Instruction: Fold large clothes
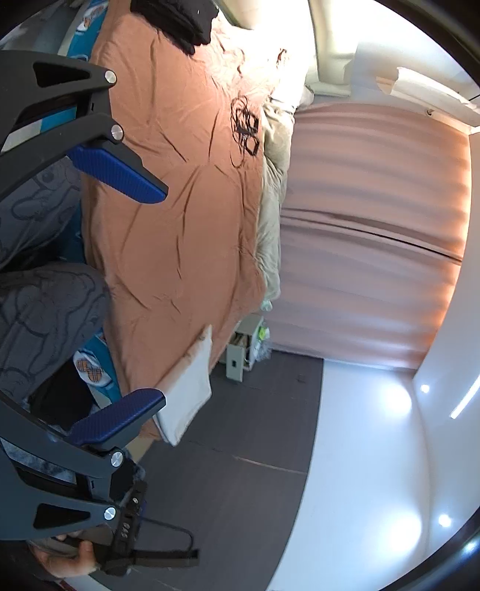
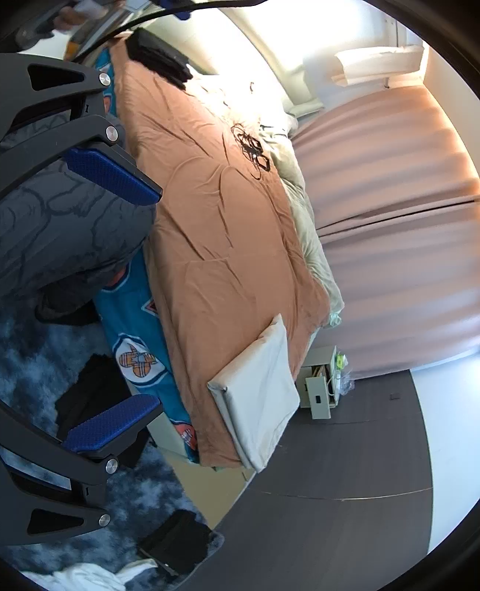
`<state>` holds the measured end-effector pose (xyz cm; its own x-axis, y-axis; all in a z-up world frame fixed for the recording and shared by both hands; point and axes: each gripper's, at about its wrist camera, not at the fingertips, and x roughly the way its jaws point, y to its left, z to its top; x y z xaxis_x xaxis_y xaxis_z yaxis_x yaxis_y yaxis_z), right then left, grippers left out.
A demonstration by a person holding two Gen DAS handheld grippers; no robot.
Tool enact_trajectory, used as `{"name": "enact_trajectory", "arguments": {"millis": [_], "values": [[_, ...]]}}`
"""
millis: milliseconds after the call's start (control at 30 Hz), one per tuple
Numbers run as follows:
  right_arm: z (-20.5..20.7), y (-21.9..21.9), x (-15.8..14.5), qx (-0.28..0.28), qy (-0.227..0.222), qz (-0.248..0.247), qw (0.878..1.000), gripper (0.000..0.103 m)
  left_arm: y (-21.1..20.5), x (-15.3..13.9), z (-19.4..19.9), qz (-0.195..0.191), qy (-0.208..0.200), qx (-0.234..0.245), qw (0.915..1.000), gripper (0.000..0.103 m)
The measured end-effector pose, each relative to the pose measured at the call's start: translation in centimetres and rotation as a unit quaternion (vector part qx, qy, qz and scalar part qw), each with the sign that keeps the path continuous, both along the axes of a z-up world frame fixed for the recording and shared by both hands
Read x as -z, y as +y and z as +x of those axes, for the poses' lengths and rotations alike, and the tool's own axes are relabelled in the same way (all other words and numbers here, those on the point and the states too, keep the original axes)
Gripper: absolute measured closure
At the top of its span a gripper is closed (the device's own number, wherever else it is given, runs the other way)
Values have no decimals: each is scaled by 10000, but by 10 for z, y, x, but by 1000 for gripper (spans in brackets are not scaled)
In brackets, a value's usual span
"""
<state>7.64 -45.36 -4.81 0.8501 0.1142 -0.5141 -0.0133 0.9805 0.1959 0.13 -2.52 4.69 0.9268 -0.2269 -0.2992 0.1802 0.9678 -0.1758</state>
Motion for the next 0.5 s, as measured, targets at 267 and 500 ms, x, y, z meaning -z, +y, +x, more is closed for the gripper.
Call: {"name": "enact_trajectory", "arguments": {"millis": [267,500], "values": [[-4,8,-3,-56,-69,-104,9999,0,8,0,-6,-30,-39,-323,9995,1],[0,18,-1,-169,-53,-191,9997,0,8,10,-6,-14,89,-326,9994,1]]}}
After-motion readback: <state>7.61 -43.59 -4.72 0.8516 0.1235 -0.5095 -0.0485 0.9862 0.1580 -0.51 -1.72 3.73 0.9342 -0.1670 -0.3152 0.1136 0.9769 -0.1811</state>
